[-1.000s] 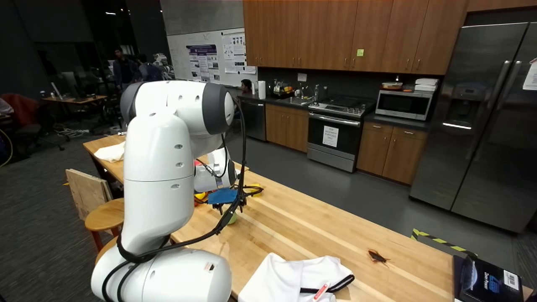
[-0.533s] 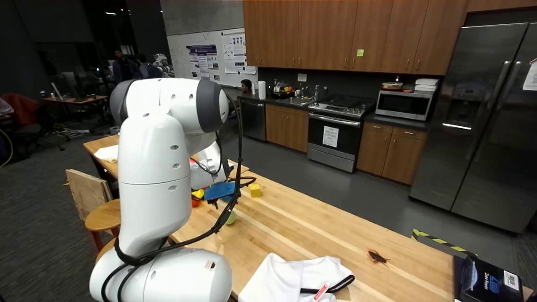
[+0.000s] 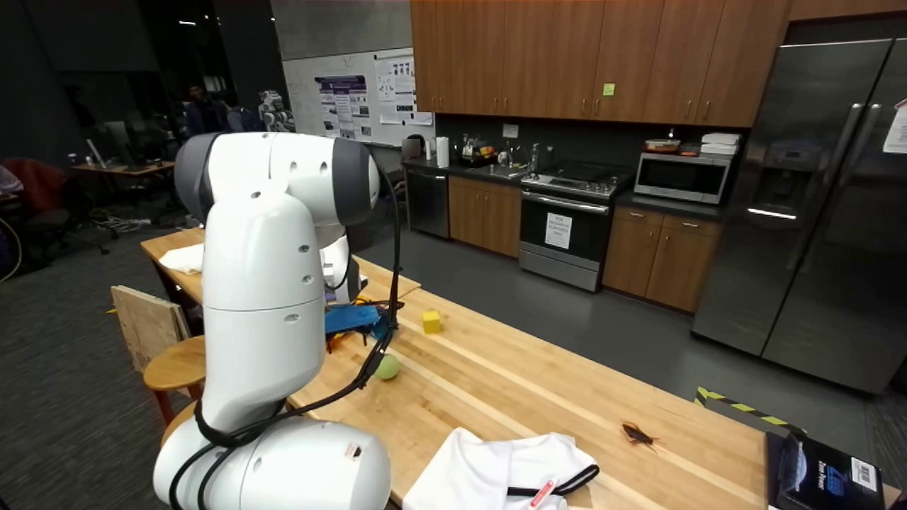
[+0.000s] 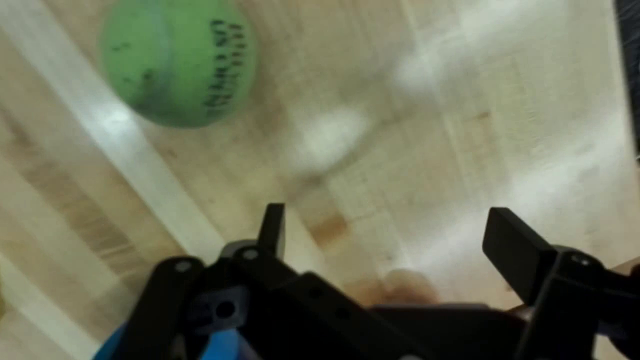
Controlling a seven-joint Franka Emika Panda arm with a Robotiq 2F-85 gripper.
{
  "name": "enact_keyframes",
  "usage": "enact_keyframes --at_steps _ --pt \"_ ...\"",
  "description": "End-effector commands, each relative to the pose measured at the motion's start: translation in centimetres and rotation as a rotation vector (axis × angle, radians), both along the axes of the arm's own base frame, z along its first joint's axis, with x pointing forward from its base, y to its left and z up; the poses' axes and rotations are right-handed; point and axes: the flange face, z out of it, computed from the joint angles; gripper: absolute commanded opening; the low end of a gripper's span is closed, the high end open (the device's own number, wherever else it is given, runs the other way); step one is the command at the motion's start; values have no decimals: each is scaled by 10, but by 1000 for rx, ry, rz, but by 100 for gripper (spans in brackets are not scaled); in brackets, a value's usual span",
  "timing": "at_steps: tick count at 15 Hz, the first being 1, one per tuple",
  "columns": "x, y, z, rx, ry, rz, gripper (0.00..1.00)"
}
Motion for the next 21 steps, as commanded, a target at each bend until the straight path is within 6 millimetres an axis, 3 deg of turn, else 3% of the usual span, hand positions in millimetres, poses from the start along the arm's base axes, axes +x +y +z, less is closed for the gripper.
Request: enact_keyframes --at_steps 1,8,11,16,21 --pt "-6 8 2 22 117 79 74" --pt "4 -13 0 -9 127 64 22" --pt "18 -24 -4 15 135 -104 1" --pt "30 -40 -12 7 149 -356 0" --pt "35 -50 -17 5 145 -444 0"
